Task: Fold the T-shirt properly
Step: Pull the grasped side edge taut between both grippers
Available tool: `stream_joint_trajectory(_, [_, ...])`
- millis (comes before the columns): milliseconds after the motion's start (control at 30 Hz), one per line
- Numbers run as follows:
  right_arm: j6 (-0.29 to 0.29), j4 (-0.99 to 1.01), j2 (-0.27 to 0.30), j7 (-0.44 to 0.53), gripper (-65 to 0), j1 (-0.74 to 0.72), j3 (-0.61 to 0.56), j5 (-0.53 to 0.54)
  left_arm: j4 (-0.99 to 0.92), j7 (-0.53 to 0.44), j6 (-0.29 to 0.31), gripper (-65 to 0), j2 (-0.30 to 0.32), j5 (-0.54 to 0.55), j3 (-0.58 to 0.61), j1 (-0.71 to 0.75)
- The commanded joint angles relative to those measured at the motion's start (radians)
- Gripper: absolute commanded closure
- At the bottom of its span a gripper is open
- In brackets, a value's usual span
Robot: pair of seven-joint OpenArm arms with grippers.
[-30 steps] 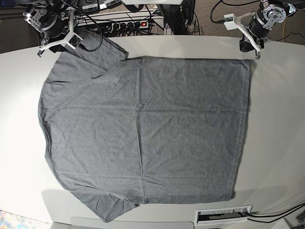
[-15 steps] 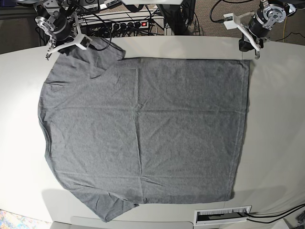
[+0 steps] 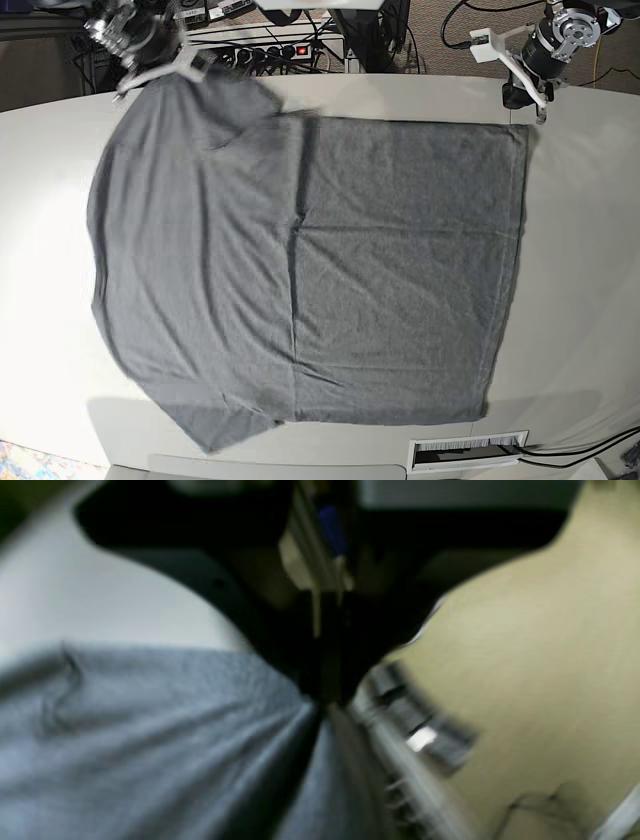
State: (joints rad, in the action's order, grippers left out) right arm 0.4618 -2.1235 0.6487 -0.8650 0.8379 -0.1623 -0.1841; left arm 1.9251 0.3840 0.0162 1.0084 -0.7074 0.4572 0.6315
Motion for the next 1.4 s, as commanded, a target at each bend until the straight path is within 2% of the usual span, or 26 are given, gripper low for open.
stream_joint_trajectory(0, [-0.013,-0.039,0.017,-0.010,0.0,0.021,0.024,-0.029,0.009,0.011,-0.002,0.0,0.024,-0.002,-0.002,0.015])
stream_joint_trajectory(133, [-0.013,-0.116,0.016,-0.010,0.0,0.102,0.095,-0.045,0.009,0.011,-0.002,0.0,0.025,-0.057,-0.002,0.055])
stream_joint_trajectory(267, [-0.013,-0.164,0.016,-0.005,0.0,0.165,0.216,-0.045,0.009,0.032,-0.002,0.0,0.025,-0.066,-0.002,0.100])
stream_joint_trajectory(333, [-0.014,-0.181,0.016,0.010,0.0,0.190,0.277,-0.042,0.009,0.049,-0.007,0.0,0.026,-0.106,-0.002,0.123])
stream_joint_trajectory(433, [-0.014,-0.195,0.016,0.040,0.0,0.209,0.346,-0.007,0.009,0.065,-0.092,0.0,0.026,-0.171,-0.002,0.155])
stream_joint_trajectory(533, [-0.014,-0.196,0.016,0.061,0.0,0.209,0.369,0.032,0.009,0.065,-0.154,0.0,0.025,-0.206,-0.002,0.147])
stream_joint_trajectory(667, [-0.014,-0.196,0.016,0.062,0.0,0.209,0.369,0.045,0.009,0.061,-0.155,0.0,0.024,-0.200,-0.002,0.087])
stream_joint_trajectory(767, [-0.013,-0.196,0.016,0.062,0.0,0.209,0.369,0.045,0.007,0.060,-0.154,0.0,0.025,-0.127,-0.002,0.017])
stream_joint_trajectory(900, [-0.014,-0.196,0.016,0.061,0.0,0.209,0.369,0.045,-0.029,-0.013,-0.138,-23.2,0.025,-0.012,-0.002,-0.083])
stream_joint_trajectory(967, [-0.014,-0.196,0.016,0.061,0.0,0.209,0.369,0.046,-0.060,-0.045,-0.104,-29.1,0.025,0.023,-0.002,-0.127])
stream_joint_trajectory(1167, [-0.014,-0.196,0.016,0.064,0.0,0.209,0.369,0.045,-0.126,-0.043,0.063,-29.4,0.025,0.128,-0.002,-0.189])
stream_joint_trajectory(1233, [-0.013,-0.196,0.016,0.069,0.0,0.209,0.369,0.045,-0.125,-0.032,0.081,-29.4,0.034,0.144,-0.002,-0.178])
stream_joint_trajectory(1367, [-0.013,-0.196,0.016,0.076,0.0,0.209,0.369,0.045,-0.084,-0.003,0.079,-29.3,0.074,0.144,-0.002,-0.149])
